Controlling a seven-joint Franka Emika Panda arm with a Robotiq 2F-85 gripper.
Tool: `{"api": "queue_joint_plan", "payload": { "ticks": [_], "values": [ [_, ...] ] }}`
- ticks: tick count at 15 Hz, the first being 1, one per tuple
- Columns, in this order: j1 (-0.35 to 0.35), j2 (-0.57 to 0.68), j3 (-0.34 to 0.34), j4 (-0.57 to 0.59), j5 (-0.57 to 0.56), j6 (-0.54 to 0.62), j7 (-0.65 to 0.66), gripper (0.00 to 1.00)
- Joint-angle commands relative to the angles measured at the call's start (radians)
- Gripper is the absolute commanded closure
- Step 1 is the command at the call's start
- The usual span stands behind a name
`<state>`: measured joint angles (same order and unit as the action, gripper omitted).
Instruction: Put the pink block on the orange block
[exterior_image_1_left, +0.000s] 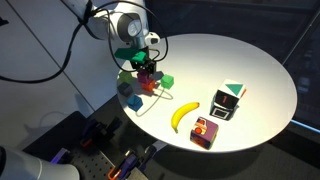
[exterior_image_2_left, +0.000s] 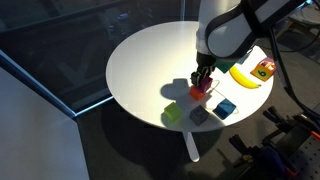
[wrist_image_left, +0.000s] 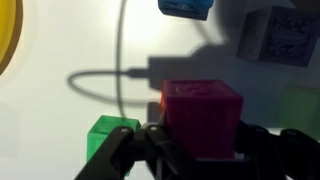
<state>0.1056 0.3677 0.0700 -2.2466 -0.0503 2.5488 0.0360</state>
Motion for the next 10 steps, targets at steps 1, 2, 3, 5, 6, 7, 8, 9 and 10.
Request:
{"api": "queue_joint_plan", "payload": {
  "ticks": [1, 2, 3, 5, 6, 7, 8, 9, 10],
  "values": [
    [0.007, 0.021, -0.005, 0.048, 0.005, -0.034, 0.025, 0.75],
    [0.007, 0.025, -0.006, 0.053, 0.002, -0.033, 0.026, 0.75],
    [0.008, 0.03, -0.008, 0.058, -0.001, -0.03, 0.027, 0.75],
    [0.008, 0.041, -0.009, 0.067, -0.002, -0.026, 0.025, 0.75],
    [0.007, 0.047, -0.009, 0.071, -0.001, -0.022, 0.022, 0.75],
    [0.006, 0.052, -0.008, 0.074, 0.0, -0.021, 0.02, 0.75],
    [0.005, 0.058, -0.008, 0.078, 0.001, -0.021, 0.019, 0.75],
    [0.005, 0.063, -0.008, 0.082, 0.002, -0.021, 0.018, 0.75],
    [0.005, 0.068, -0.009, 0.085, 0.002, -0.019, 0.018, 0.75]
  ]
}}
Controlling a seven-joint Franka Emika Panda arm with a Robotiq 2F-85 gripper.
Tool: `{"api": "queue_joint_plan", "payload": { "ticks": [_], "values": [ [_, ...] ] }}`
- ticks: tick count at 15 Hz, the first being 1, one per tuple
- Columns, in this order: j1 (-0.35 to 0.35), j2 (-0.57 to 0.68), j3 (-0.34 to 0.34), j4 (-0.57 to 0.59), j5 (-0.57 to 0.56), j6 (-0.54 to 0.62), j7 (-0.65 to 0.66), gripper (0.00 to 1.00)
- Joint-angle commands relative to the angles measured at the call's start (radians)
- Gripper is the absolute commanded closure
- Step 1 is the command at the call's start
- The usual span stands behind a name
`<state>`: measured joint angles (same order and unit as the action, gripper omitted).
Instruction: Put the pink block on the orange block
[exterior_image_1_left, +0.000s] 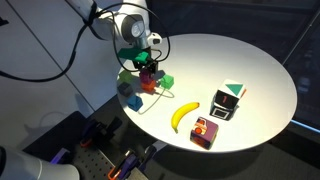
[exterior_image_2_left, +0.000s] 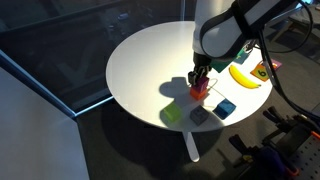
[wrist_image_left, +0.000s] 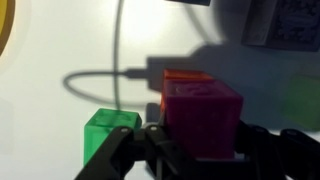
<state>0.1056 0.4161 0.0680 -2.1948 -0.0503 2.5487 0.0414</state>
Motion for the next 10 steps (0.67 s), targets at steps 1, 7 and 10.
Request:
{"api": "queue_joint_plan", "payload": {
  "ticks": [1, 7, 10],
  "values": [
    [0.004, 0.024, -0.006, 0.036, 0.003, -0.02, 0.011, 0.75],
    [0.003, 0.036, -0.009, 0.046, 0.004, -0.021, 0.01, 0.17],
    [-0.001, 0.027, -0.007, 0.04, 0.008, -0.024, 0.005, 0.0]
  ]
}}
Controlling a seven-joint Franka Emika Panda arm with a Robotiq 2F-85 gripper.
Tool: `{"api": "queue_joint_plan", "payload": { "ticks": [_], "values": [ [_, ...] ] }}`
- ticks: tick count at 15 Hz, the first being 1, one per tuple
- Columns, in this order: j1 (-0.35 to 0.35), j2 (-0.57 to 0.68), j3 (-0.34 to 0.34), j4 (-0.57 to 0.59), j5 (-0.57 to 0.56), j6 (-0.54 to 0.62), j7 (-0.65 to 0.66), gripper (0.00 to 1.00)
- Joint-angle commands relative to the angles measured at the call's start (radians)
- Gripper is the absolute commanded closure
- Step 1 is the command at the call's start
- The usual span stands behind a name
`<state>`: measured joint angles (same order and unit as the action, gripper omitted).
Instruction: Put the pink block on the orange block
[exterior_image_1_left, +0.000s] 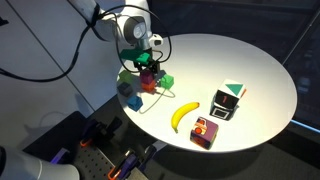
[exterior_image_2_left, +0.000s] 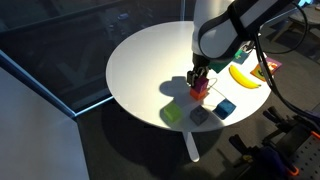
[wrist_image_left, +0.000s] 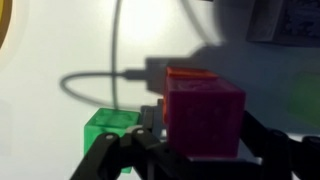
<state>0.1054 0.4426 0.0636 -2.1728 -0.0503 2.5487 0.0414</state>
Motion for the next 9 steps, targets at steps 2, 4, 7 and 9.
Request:
{"api": "queue_joint_plan", "payload": {
  "ticks": [2, 4, 7, 9],
  "values": [
    [-0.004, -0.017, 0.001, 0.003, 0.013, -0.03, -0.001, 0.0],
    [-0.011, -0.033, 0.008, -0.012, 0.022, -0.03, -0.014, 0.0],
    [-0.013, -0.064, 0.01, -0.032, 0.026, -0.032, -0.016, 0.0],
    [-0.017, -0.086, 0.014, -0.041, 0.039, -0.04, -0.017, 0.0]
  ]
}}
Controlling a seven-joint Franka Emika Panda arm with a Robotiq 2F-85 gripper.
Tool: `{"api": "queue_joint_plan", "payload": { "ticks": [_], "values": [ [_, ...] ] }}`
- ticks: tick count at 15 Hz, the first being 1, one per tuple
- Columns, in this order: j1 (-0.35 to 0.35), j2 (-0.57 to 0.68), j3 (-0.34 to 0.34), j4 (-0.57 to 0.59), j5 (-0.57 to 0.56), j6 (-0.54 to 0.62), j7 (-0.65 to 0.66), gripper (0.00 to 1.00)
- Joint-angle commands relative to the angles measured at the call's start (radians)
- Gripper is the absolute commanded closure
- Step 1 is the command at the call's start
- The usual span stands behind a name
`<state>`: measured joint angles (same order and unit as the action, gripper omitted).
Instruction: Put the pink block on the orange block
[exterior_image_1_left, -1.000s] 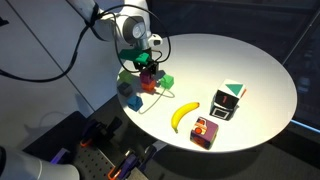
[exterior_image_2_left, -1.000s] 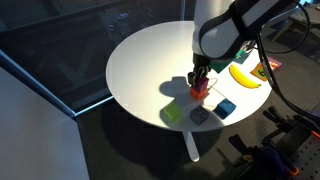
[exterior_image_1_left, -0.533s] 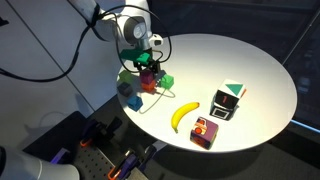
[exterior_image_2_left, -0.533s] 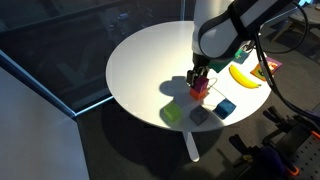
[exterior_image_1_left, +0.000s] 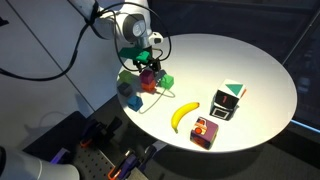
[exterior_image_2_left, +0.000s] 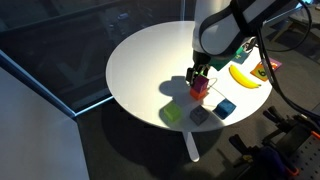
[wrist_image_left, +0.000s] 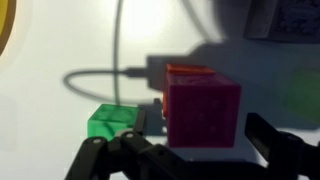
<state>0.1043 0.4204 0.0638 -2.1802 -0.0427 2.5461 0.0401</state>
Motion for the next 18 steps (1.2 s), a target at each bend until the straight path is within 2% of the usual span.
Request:
{"api": "queue_joint_plan", "payload": {
  "ticks": [1, 6, 18],
  "values": [
    [-0.017, -0.075, 0.015, -0.038, 0.039, -0.041, -0.016, 0.0],
    [-0.022, -0.156, 0.012, -0.094, 0.065, -0.068, -0.022, 0.0],
    [-0.056, -0.412, -0.023, -0.363, 0.049, -0.113, -0.045, 0.0]
  ]
}}
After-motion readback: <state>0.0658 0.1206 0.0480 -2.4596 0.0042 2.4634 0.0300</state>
